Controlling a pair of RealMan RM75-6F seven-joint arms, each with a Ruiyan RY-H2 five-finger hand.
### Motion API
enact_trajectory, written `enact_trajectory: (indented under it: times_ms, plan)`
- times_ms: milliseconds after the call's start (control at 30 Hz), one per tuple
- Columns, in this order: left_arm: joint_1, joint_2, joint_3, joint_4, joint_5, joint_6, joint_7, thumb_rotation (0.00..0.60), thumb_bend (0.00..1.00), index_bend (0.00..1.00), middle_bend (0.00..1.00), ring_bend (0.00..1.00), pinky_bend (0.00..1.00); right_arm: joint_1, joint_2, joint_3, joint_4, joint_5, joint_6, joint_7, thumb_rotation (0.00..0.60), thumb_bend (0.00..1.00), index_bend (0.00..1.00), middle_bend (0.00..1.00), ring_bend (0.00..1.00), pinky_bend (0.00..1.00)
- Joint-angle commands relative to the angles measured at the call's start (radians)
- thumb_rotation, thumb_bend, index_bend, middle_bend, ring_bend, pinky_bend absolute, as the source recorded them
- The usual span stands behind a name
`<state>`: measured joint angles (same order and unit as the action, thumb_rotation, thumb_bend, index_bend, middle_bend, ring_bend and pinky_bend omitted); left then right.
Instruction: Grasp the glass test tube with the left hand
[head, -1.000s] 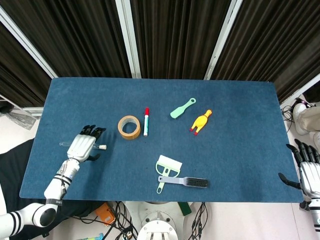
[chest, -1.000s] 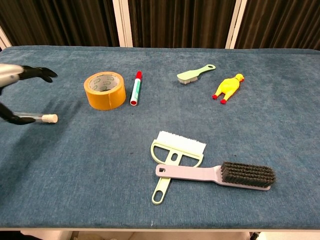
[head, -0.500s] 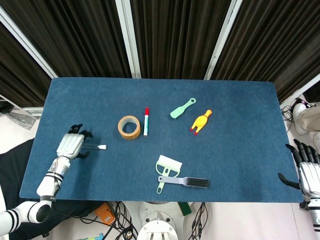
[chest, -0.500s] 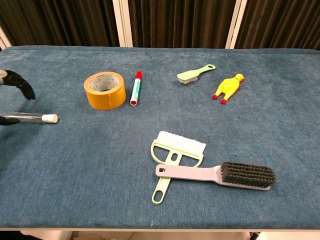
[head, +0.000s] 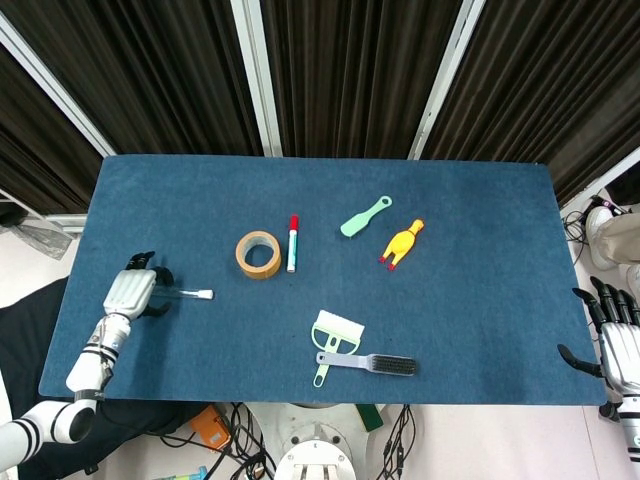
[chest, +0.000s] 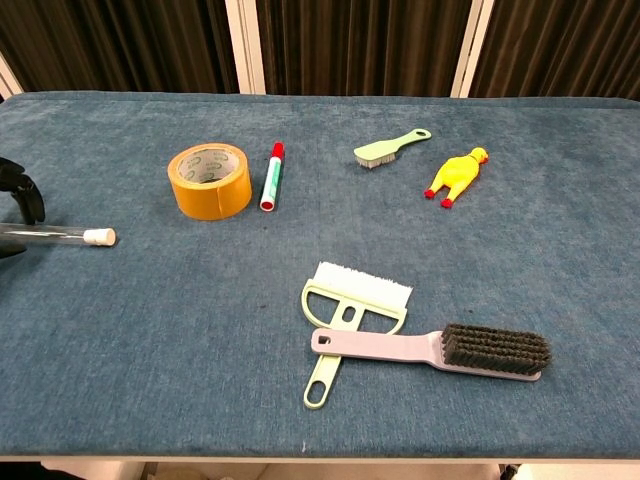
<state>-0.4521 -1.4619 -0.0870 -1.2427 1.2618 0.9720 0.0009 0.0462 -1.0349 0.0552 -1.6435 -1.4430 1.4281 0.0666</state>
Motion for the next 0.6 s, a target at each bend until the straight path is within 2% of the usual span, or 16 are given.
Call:
enact_trajectory:
  times_ms: [33,267,467,600]
  plan:
    - [0.003,-0.018,0.008,0.037,0.018,0.000,-0.035,0.600,0.25,0.44,0.44,0.07,0.04,0.000,-0.001,0.000,0.001,0.000,0.000,0.001,0.600,0.33,0.21,0.06,0.00,0.00]
    - [0.001,-0.042,0.014,0.077,0.030,-0.009,-0.067,0.600,0.26,0.51,0.51,0.12,0.05,-0.001,-0.002,0.003,0.004,0.002,0.003,0.006,0.600,0.33,0.23,0.06,0.00,0.00]
    - [0.001,-0.052,0.016,0.090,0.038,-0.011,-0.096,0.600,0.28,0.52,0.52,0.14,0.06,-0.001,-0.003,0.004,0.005,0.002,0.004,0.008,0.600,0.33,0.23,0.06,0.00,0.00]
    - [0.003,-0.038,0.021,0.074,0.067,-0.005,-0.167,0.600,0.31,0.54,0.54,0.15,0.07,0.000,-0.005,0.004,0.007,0.000,0.005,0.010,0.600,0.33,0.24,0.06,0.00,0.00]
